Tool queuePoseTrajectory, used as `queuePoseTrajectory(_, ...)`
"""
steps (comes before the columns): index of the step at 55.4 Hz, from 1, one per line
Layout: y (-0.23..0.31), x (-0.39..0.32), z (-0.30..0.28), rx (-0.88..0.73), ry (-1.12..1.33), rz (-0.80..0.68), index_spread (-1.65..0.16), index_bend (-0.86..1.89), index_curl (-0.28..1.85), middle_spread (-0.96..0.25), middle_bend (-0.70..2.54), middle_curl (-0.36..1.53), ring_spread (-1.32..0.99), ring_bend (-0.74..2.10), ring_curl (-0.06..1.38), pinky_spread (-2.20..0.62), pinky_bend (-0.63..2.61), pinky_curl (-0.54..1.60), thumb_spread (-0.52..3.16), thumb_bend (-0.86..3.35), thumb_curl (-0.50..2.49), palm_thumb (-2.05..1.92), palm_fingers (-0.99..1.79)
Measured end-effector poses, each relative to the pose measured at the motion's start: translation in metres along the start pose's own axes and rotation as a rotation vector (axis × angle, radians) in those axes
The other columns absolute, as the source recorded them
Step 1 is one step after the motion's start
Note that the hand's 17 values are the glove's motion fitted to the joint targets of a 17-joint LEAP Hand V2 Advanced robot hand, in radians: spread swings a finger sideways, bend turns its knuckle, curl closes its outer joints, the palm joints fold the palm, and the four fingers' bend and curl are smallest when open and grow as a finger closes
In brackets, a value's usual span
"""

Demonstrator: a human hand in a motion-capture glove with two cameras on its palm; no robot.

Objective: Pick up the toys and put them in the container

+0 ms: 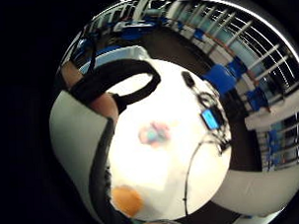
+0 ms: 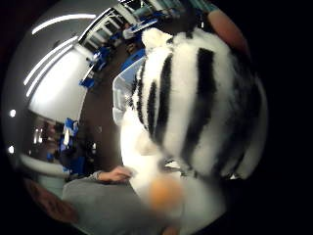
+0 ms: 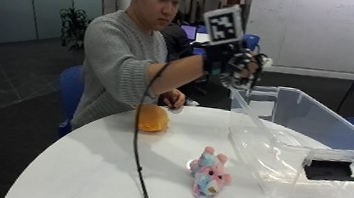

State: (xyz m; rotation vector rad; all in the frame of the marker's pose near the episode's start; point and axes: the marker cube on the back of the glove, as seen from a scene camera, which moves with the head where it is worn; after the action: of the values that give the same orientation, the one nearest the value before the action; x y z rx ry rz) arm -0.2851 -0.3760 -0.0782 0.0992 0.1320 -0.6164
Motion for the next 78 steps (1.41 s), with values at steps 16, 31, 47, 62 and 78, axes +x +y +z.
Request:
queuePoseTrajectory(16, -0.136, -0.132, 0.141, -0.224, 0.02, 0.037, -0.39, 0.13, 0.14, -0.33, 0.52, 0.55, -0.43, 1.02, 0.46, -0.34, 1.15, 0.39, 0.94, -0.01, 0.8, 0.56, 0.64)
queuePoseTrajectory(31, -0.145, -0.132, 0.192, -0.495, 0.009, 0.014, -0.38, 0.11, 0.13, -0.34, 0.48, 0.56, -0.4, 1.01, 0.46, -0.29, 1.12, 0.39, 1.12, -0.03, 0.72, 0.45, 0.37)
queuePoseTrajectory(47, -0.141, -0.132, 0.191, -0.55, 0.004, 0.035, -0.34, 0.09, 0.14, -0.23, 0.19, 0.46, -0.24, 0.69, 0.35, -0.04, 1.27, 0.4, 1.2, -0.04, 0.52, 0.19, -0.17)
queuePoseTrajectory(62, -0.128, -0.111, 0.13, -0.448, 0.113, 0.13, -0.33, 0.09, 0.14, -0.19, 0.18, 0.42, -0.18, 0.64, 0.32, 0.02, 1.22, 0.37, 1.21, -0.02, 0.43, 0.13, -0.14)
queuePoseTrajectory(78, 0.015, 0.023, 0.004, -0.236, -0.017, -0.001, -0.36, 0.16, 0.19, -0.19, 0.18, 0.39, -0.17, 0.59, 0.3, 0.03, 1.13, 0.34, 1.23, -0.02, 0.36, 0.02, -0.06)
